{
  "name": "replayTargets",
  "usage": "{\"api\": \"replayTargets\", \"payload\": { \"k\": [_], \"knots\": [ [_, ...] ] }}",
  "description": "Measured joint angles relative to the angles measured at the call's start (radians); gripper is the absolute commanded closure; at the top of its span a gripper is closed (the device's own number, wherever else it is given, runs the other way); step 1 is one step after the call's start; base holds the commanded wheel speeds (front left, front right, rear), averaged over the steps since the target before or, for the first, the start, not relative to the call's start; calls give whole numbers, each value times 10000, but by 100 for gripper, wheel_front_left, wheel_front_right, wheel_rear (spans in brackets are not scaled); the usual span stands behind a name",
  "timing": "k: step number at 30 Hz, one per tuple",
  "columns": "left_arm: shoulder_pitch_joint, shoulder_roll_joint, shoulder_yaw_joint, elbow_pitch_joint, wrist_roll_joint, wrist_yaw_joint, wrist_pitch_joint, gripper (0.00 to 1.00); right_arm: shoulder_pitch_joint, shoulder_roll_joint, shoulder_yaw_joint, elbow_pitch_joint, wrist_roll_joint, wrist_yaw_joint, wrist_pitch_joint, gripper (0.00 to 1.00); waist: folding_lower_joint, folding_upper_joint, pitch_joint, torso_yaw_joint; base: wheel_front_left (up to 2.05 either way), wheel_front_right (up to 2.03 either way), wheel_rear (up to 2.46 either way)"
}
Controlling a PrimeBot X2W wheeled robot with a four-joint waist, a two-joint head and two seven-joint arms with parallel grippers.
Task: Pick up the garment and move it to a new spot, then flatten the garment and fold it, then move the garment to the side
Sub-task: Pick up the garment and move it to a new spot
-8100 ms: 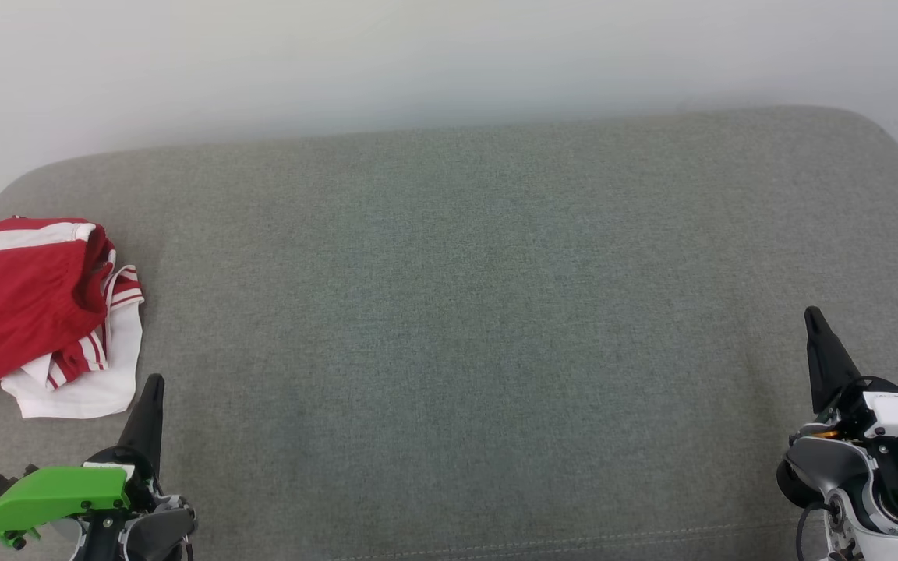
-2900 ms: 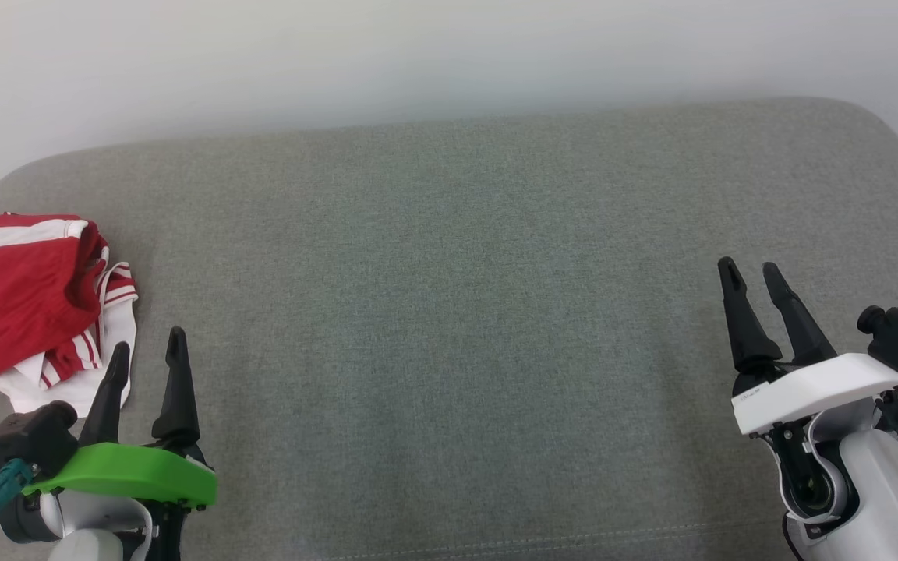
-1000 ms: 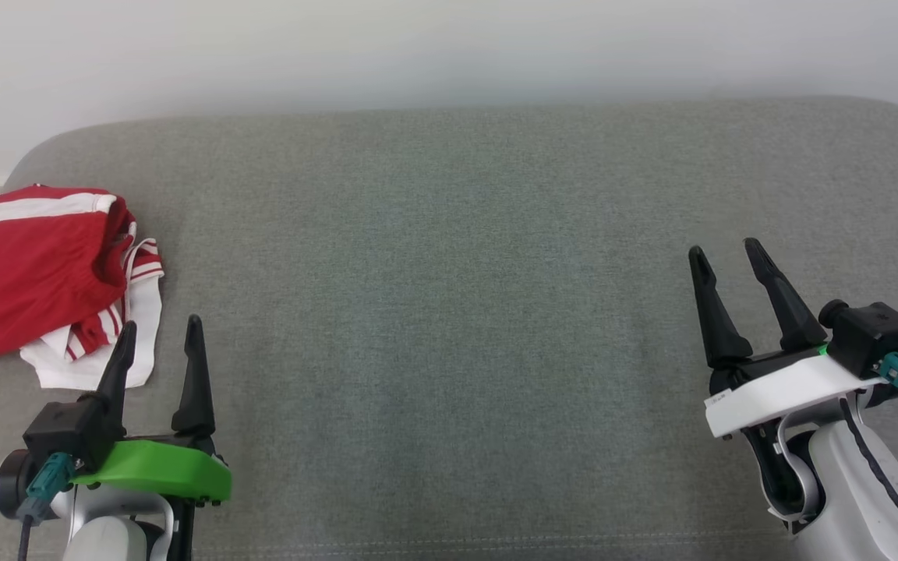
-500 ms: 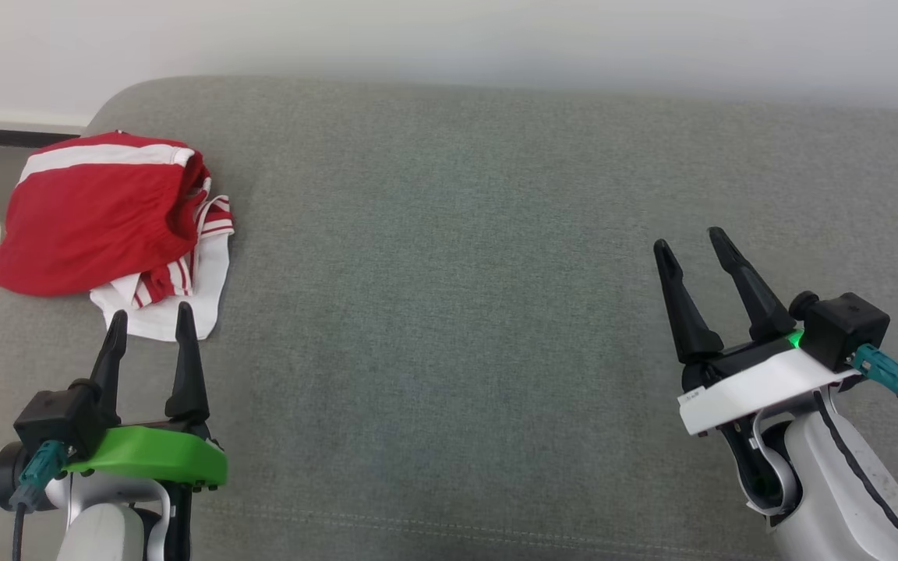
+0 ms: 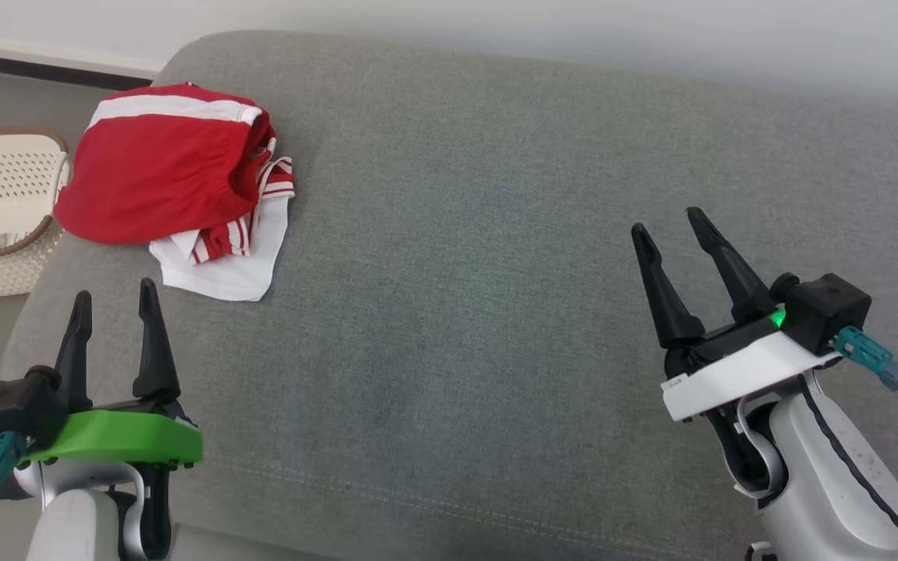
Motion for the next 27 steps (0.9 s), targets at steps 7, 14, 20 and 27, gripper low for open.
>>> {"api": "replayTargets", "payload": {
  "k": [7,14,20,27],
  "knots": [
    [-489,71,48,44,-35,-102,0,0,-377,0,217,-4,-63,33,0,0,0,0,569,145,0,0,0],
    [-1542,589,456,376,-531,-230,161,0,-778,6,299,6,-92,88,-2,0,0,0,1131,12,0,0,0],
    [-2784,1266,853,826,-1129,-351,953,0,-1131,52,433,2,-92,90,-2,0,0,0,1529,-341,0,0,0],
    [-3928,1843,1344,1883,-2171,-416,2301,0,-1525,123,493,-25,-136,90,-2,0,0,0,2026,-923,0,0,0]
  ]
}}
